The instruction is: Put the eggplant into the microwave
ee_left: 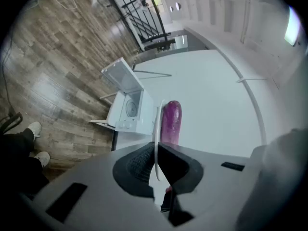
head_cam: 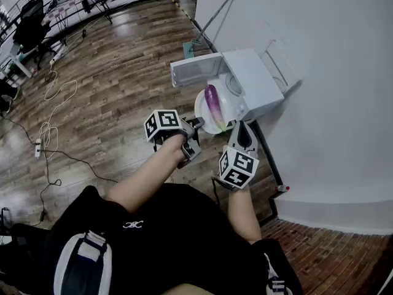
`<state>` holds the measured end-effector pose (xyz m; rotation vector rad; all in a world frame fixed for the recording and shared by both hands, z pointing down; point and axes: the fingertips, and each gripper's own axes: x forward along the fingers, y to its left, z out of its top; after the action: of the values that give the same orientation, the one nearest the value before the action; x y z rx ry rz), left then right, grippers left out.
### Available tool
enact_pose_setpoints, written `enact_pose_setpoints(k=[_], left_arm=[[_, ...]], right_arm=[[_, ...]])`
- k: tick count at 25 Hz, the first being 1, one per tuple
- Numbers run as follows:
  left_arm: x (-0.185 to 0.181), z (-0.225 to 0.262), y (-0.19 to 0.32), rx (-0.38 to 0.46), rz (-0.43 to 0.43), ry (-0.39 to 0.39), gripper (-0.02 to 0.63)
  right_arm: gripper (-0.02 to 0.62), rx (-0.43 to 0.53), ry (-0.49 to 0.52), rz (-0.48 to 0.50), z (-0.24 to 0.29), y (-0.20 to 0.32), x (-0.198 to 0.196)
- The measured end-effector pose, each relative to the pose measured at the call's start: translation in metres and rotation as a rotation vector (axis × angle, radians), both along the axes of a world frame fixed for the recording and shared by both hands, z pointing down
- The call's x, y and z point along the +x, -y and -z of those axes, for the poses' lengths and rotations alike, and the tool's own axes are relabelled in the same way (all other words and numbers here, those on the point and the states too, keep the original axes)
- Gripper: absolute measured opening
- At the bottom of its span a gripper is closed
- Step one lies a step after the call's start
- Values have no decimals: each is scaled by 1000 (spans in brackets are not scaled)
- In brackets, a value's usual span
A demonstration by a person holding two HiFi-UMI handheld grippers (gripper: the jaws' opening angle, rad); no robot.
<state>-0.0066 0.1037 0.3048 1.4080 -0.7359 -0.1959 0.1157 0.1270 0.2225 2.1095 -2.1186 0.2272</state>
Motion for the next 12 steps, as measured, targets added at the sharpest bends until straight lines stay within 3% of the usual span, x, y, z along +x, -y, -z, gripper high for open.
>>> enact_pose_setpoints(k=[12], left_arm=[[-5,-12,14,-16,-14,-10,18]], right_arm=[[6,13,3,-1,2,7,-7]])
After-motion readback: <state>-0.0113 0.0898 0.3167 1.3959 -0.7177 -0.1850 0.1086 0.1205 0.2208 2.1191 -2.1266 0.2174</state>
